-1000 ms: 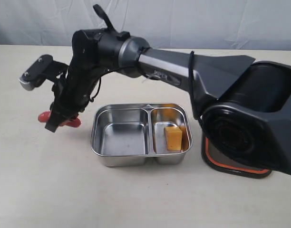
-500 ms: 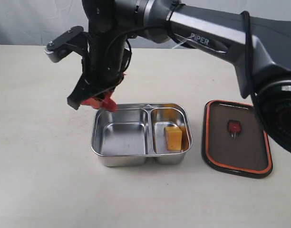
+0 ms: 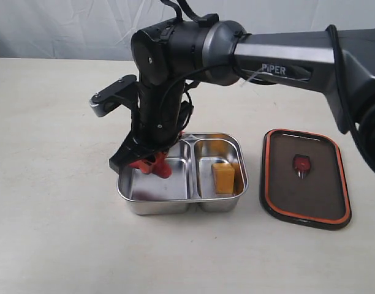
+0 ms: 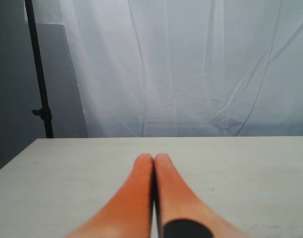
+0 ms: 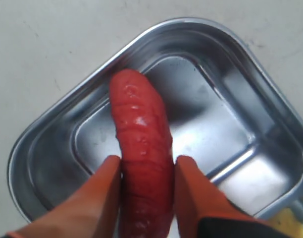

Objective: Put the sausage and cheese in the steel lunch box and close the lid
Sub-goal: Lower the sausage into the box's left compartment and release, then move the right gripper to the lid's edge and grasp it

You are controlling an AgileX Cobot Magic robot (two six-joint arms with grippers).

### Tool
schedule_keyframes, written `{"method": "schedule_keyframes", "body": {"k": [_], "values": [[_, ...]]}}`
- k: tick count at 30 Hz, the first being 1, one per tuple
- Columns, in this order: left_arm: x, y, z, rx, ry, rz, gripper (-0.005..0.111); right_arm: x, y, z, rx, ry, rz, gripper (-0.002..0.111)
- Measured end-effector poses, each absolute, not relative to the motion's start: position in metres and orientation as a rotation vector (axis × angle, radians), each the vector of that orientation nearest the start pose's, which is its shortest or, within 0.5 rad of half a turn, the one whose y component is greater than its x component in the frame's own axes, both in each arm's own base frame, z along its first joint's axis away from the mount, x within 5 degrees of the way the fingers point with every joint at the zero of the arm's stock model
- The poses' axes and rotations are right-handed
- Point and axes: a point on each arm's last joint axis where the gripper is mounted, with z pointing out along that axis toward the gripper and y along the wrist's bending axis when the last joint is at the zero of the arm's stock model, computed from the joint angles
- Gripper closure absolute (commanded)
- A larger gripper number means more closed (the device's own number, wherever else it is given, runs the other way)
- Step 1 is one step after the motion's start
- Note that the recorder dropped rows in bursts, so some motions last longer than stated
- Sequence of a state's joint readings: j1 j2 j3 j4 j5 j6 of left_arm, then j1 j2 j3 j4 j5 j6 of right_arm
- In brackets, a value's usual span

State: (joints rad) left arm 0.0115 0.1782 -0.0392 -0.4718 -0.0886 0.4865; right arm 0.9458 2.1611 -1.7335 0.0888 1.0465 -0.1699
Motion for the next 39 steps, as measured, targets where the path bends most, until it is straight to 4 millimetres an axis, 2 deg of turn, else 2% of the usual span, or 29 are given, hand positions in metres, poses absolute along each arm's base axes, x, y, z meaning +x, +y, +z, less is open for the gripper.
{"method": "schedule_keyframes", "body": {"k": [3,5,12,19,24,31,33,39], "values": [[0.071,0.004,0.222,-0.028,1.544,0.053,0.107,0.256,0.367,0.178,-1.532,2.582,0.214,0.108],[0.071,0.004,0.222,-0.028,1.544,0.053,0.107,0.255,0.365,0.175,-1.532,2.589,0.205,0.104],[0.071,0.004,0.222,-0.028,1.544,0.053,0.107,0.250,0.355,0.159,-1.572,2.630,0.139,0.060],[0.071,0.004,0.222,-0.028,1.544,0.053,0.107,0.249,0.354,0.166,-1.564,2.626,0.144,0.059],[0.071,0.004,0.222,-0.028,1.544,0.053,0.107,0.247,0.350,0.190,-1.547,2.591,0.168,0.060],[0.071,0.004,0.222,-0.023,1.544,0.057,0.107,0.236,0.330,0.247,-1.480,2.558,0.150,0.067],[0.071,0.004,0.222,-0.023,1.544,0.057,0.107,0.232,0.317,0.262,-1.432,2.546,0.096,0.067],[0.071,0.004,0.222,-0.023,1.544,0.057,0.107,0.215,0.264,0.282,-1.223,2.583,-0.128,0.067]]}}
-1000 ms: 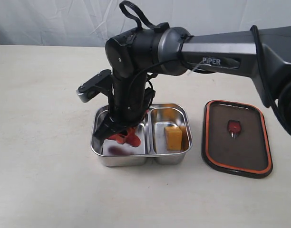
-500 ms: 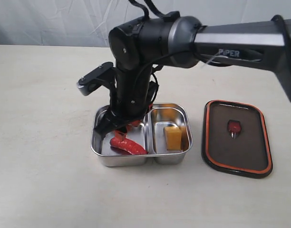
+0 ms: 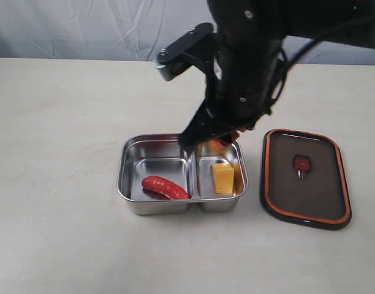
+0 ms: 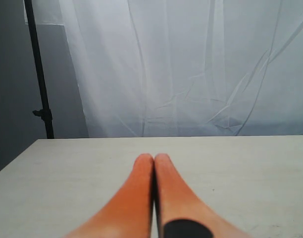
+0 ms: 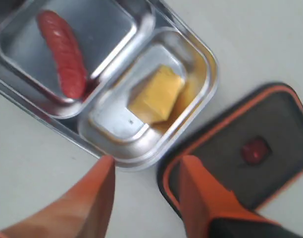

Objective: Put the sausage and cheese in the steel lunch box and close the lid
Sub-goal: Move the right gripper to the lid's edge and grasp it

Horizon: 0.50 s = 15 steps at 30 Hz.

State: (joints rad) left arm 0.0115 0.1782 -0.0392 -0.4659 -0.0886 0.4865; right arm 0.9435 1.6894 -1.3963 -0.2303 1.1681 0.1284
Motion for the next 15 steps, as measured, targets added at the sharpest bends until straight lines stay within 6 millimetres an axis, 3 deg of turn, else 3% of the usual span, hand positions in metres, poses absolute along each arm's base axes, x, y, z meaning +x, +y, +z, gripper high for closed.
{"method": "schedule_keyframes", "body": {"k": [3,6,12,15], "values": [[0.071,0.004,0.222,-0.022,1.543,0.058,0.107,0.203,0.240,0.278,-1.124,2.624,-0.188,0.067],[0.071,0.004,0.222,-0.022,1.543,0.058,0.107,0.191,0.223,0.259,-1.070,2.673,-0.222,0.067],[0.071,0.004,0.222,-0.016,1.543,0.064,0.107,0.175,0.203,0.204,-0.973,2.749,-0.213,0.067],[0.071,0.004,0.222,-0.015,1.543,0.065,0.107,0.173,0.202,0.190,-0.944,2.721,-0.142,0.067]]}}
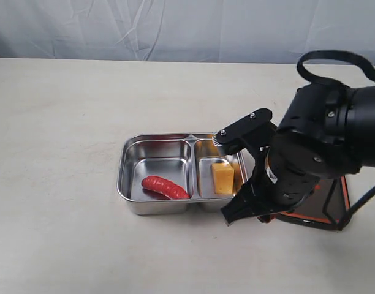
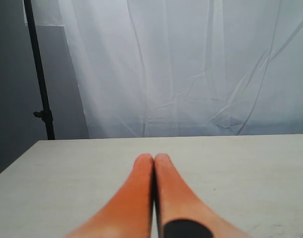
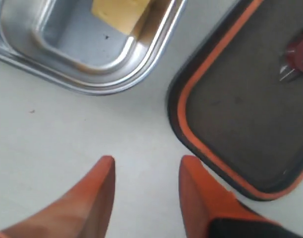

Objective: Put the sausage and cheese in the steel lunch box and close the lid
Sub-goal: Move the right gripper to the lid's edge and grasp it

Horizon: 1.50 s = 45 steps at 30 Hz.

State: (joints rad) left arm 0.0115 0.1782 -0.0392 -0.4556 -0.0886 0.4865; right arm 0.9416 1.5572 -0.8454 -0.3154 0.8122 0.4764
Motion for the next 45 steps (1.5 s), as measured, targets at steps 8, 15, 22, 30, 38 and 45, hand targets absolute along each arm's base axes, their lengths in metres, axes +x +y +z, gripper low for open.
{"method": "schedule_keyframes", "body": {"k": [8,15,22,30,38,45], "values": [[0.071,0.004,0.222,-0.013,1.543,0.067,0.107,0.196,0.205,0.136,-0.973,2.698,-0.329,0.067],[0.071,0.004,0.222,-0.013,1.543,0.067,0.107,0.201,0.209,0.115,-0.991,2.683,-0.363,0.067],[0.071,0.004,0.222,-0.013,1.543,0.067,0.107,0.203,0.209,0.114,-1.008,2.655,-0.376,0.067],[0.071,0.004,0.223,-0.010,1.543,0.069,0.107,0.203,0.209,0.114,-1.010,2.658,-0.374,0.067],[0.071,0.004,0.223,-0.010,1.543,0.069,0.107,0.193,0.200,0.107,-1.139,2.614,-0.336,0.067],[0.071,0.004,0.223,-0.010,1.543,0.069,0.107,0.188,0.196,0.104,-1.209,2.552,-0.269,0.067]]}}
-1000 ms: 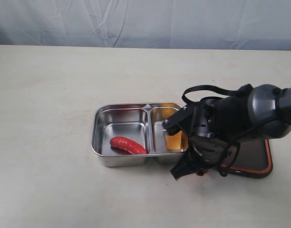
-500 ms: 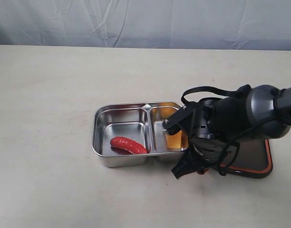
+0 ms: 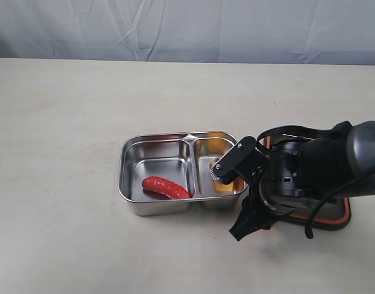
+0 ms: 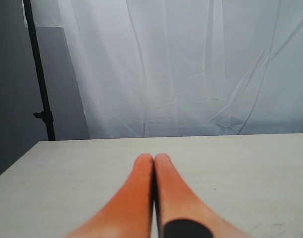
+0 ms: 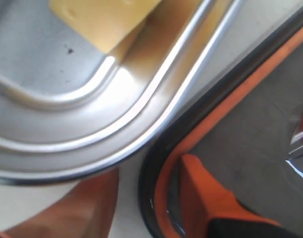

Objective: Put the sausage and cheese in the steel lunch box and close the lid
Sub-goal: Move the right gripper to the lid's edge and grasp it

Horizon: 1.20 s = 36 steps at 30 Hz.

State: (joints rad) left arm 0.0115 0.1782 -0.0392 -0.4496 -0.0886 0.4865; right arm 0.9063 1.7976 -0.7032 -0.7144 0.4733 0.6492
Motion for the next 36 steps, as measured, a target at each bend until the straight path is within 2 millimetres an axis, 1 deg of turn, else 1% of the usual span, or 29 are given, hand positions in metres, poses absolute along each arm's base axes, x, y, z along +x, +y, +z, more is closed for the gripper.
{"method": "schedule_keyframes", "body": {"k": [9,16,21,23,24,26,29,36], "values": [[0.071,0.004,0.223,-0.008,1.543,0.071,0.107,0.187,0.194,0.105,-1.188,2.567,-0.275,0.067],[0.071,0.004,0.223,-0.008,1.543,0.071,0.107,0.174,0.184,0.106,-1.182,2.570,-0.202,0.067],[0.071,0.004,0.223,-0.008,1.543,0.071,0.107,0.174,0.183,0.106,-1.192,2.554,-0.201,0.068],[0.071,0.004,0.223,-0.008,1.543,0.071,0.107,0.174,0.183,0.106,-1.189,2.551,-0.196,0.071],[0.071,0.004,0.223,-0.008,1.543,0.071,0.107,0.175,0.182,0.106,-1.181,2.554,-0.192,0.075],[0.071,0.004,0.223,-0.008,1.543,0.071,0.107,0.178,0.179,0.106,-1.135,2.575,-0.165,0.085],[0.071,0.004,0.223,-0.008,1.543,0.071,0.107,0.182,0.176,0.105,-1.063,2.605,-0.111,0.107],[0.071,0.004,0.223,-0.008,1.543,0.071,0.107,0.183,0.175,0.105,-1.035,2.616,-0.093,0.109]]}}
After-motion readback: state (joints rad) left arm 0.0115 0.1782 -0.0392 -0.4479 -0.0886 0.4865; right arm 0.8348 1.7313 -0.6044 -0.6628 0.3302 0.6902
